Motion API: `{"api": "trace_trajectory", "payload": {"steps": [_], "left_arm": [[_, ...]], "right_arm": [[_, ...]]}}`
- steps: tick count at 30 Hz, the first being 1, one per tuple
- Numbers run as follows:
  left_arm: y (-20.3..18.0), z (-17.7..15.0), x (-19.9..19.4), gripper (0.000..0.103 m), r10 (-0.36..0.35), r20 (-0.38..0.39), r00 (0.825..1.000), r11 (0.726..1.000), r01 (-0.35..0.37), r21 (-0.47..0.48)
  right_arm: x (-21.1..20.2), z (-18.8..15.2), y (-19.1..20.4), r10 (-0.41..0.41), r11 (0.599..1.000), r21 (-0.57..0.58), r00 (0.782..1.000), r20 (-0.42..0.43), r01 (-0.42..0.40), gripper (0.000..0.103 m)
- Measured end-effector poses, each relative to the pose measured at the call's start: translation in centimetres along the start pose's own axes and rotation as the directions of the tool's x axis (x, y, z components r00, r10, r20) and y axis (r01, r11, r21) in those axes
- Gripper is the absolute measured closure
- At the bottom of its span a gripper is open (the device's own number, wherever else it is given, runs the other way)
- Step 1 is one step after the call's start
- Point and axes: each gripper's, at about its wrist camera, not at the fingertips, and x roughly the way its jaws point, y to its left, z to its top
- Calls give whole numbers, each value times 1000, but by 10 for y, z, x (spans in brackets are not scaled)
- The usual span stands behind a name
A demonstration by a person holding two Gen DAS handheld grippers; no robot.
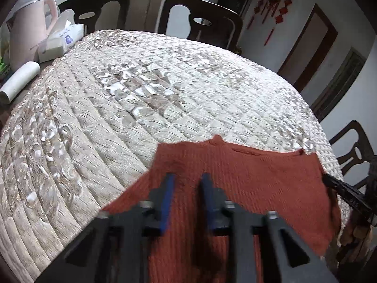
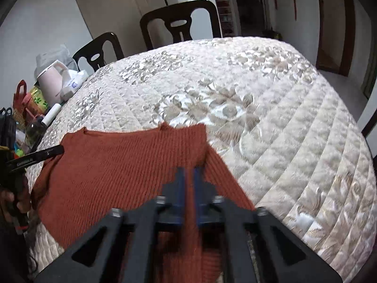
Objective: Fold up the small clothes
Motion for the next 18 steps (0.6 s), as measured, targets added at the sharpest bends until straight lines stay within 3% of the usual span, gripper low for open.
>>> {"api": "trace_trajectory", "payload": {"steps": [2, 6, 11, 18], "left_arm": [[3, 0, -4, 97, -33, 30, 999, 999, 33, -5], [10, 2, -10, 98, -53, 89, 995, 998, 55, -21], [14, 0, 4, 99, -14, 76, 997, 1000, 15, -19], [8, 2, -6, 98, 6, 77, 997, 1000, -7, 17]], "right_arm": [[-6, 1, -5, 31, 999, 15, 999, 36, -32, 99], [-7, 2, -18, 42, 997, 62, 997, 69, -46, 100], [8, -1, -24, 10, 997, 76, 1000, 22, -11, 99], [-6, 2, -17, -5, 1000, 29, 999, 39, 4, 96]]}}
